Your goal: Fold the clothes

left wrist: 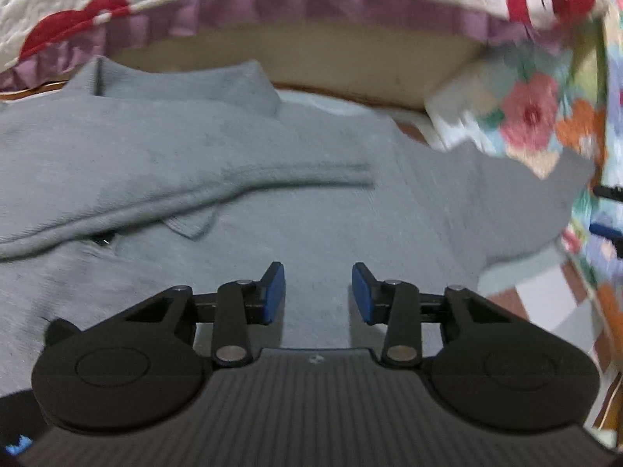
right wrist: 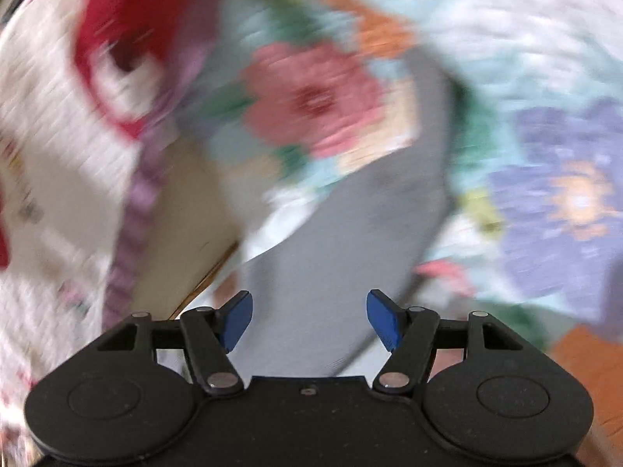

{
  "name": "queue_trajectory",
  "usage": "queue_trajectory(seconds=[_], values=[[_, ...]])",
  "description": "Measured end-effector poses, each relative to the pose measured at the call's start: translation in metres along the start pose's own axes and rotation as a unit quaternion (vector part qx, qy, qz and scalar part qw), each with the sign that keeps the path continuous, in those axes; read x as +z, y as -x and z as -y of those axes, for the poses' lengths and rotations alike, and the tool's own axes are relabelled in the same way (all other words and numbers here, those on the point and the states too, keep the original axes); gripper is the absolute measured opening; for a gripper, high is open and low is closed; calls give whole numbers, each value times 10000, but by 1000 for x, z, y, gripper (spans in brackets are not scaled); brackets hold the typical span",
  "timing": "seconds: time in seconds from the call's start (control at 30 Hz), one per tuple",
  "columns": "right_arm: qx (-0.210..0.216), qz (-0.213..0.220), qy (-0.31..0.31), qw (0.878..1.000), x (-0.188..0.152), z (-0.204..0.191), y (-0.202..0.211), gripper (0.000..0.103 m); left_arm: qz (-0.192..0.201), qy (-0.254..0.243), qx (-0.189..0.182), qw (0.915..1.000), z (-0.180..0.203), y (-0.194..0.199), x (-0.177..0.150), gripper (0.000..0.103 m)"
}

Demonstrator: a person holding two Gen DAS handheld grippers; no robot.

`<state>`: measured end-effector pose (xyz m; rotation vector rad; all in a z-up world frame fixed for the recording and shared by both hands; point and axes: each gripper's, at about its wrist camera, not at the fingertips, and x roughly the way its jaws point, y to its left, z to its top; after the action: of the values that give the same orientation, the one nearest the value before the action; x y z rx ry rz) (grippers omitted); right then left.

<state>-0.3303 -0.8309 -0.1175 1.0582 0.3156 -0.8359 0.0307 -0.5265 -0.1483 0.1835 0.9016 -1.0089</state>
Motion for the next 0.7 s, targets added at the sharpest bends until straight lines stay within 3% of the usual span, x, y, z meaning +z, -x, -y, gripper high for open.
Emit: queue_trajectory(seconds=[0.17, 0.3, 0.43, 0.57, 0.63, 0.67, 0.7], values=[[-329, 110, 208, 9992, 13, 27, -17, 71, -138, -149, 152, 9997, -18, 9, -12, 38], [-222, 33, 237, 9995, 12, 32, -41, 54, -78, -176, 238, 9995, -28, 22, -23, 38], [-269, 31, 225, 9994, 11, 28, -65, 54, -5, -480, 375, 9981, -19, 25, -31, 39], [-619, 436, 438, 9962, 9, 19, -78, 54, 152, -838, 471, 9952, -11, 24, -37, 41], [-964, 385, 1051, 9890, 9, 0, -89, 40, 241, -714, 470, 9960, -12, 23, -38, 41], [-1004, 411, 1224, 9865, 6, -11, -89, 17, 250, -564, 443, 9971, -14, 24, -37, 41], [-895, 516, 1247, 9868, 3, -22, -85, 16, 249, -379, 399, 9982, -17, 25, -35, 41]])
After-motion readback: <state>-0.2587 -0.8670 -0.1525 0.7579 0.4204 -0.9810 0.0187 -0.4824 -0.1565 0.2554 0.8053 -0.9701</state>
